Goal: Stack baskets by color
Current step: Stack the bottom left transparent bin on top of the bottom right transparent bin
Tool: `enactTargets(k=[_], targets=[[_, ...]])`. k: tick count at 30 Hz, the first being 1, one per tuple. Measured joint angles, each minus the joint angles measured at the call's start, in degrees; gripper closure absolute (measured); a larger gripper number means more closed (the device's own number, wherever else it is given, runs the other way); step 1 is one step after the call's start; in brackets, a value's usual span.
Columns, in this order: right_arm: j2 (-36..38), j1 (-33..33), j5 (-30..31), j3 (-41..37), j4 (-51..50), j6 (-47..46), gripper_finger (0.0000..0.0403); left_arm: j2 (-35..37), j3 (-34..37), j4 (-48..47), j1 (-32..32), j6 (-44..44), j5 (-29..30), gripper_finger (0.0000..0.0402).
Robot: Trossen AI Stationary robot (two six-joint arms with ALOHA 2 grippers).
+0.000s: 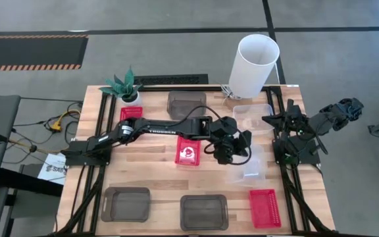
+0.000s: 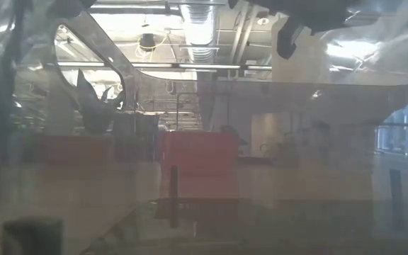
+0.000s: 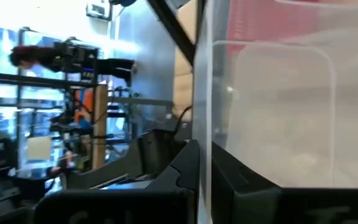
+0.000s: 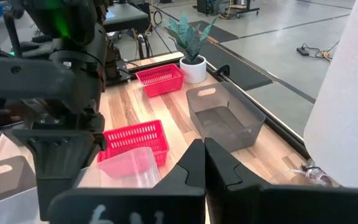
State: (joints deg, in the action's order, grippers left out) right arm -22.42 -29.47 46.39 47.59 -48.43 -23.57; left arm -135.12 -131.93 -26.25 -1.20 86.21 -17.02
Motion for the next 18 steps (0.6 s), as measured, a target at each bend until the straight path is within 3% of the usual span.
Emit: enactTargets(k=[12, 18], targets=[[0.0, 0.0, -0.3, 0.0, 0.0, 0.0, 0.0393, 0.0, 0.0, -1.9, 0.0, -0.4, -0.7, 0.0401], [0.0, 0.0, -1.0, 0.0, 0.0, 0.0, 0.0393, 0.0, 0.0, -1.9, -0.1, -1.6, 0.7, 0.0366]])
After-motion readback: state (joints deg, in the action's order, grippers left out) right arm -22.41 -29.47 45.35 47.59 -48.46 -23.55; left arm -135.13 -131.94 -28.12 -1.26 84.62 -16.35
